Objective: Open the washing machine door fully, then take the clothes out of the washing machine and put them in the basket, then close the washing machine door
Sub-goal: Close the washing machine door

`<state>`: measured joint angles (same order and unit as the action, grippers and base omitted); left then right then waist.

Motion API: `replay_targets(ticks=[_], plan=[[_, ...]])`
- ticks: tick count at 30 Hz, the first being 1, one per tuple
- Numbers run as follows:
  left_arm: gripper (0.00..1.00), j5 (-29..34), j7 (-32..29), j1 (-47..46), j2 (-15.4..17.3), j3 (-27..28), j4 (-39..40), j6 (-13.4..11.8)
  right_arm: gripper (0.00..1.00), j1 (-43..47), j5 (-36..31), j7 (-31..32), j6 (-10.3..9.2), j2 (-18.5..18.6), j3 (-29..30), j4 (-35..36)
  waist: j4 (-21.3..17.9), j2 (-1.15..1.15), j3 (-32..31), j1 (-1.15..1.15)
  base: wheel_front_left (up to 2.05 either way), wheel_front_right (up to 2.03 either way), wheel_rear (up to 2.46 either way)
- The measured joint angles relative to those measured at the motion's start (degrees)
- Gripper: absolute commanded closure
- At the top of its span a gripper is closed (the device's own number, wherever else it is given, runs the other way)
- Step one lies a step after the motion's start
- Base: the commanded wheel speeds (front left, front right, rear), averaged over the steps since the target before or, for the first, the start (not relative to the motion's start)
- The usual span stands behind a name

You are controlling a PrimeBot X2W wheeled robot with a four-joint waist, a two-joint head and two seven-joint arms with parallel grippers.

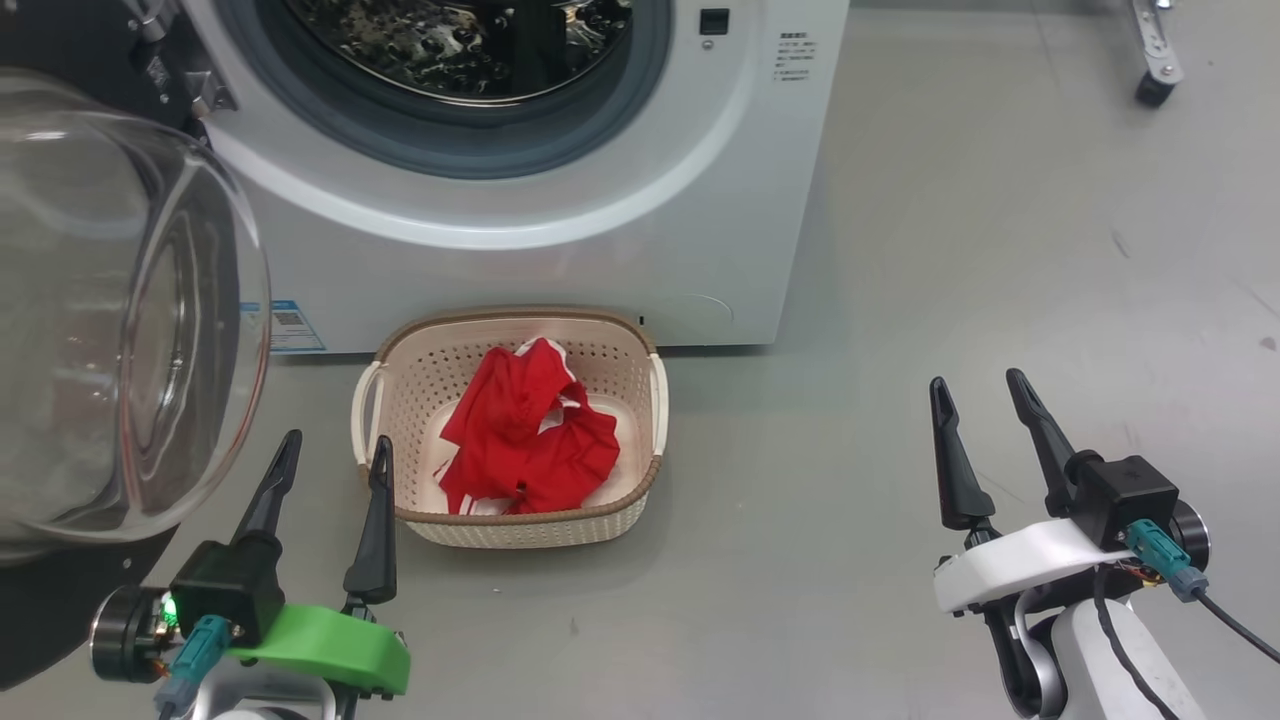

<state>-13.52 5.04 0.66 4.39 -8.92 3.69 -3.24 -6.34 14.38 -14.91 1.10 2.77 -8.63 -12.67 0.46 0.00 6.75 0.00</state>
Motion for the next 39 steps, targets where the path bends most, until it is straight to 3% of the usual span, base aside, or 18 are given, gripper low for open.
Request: replay_targets(ticks=[30, 39], plan=[[0.0, -1.41, 1.59, 1.23, -1.07, 1.69, -1.33, -1.86, 0.0, 0.99, -0.94, 0.0, 1.15, 0.79, -0.29, -0.12, 18.86, 0.0, -0.3, 0.0, 0.0, 0.0, 0.0], [0.0, -1.49, 1.67, 2.37, -1.1, 2.91, -1.25, -2.27, 0.0, 1.0, -1.34, 0.0, 1.79, 0.73, -1.54, -0.74, 22.35, 0.0, -1.18, 0.0, 0.0, 0.0, 0.0]])
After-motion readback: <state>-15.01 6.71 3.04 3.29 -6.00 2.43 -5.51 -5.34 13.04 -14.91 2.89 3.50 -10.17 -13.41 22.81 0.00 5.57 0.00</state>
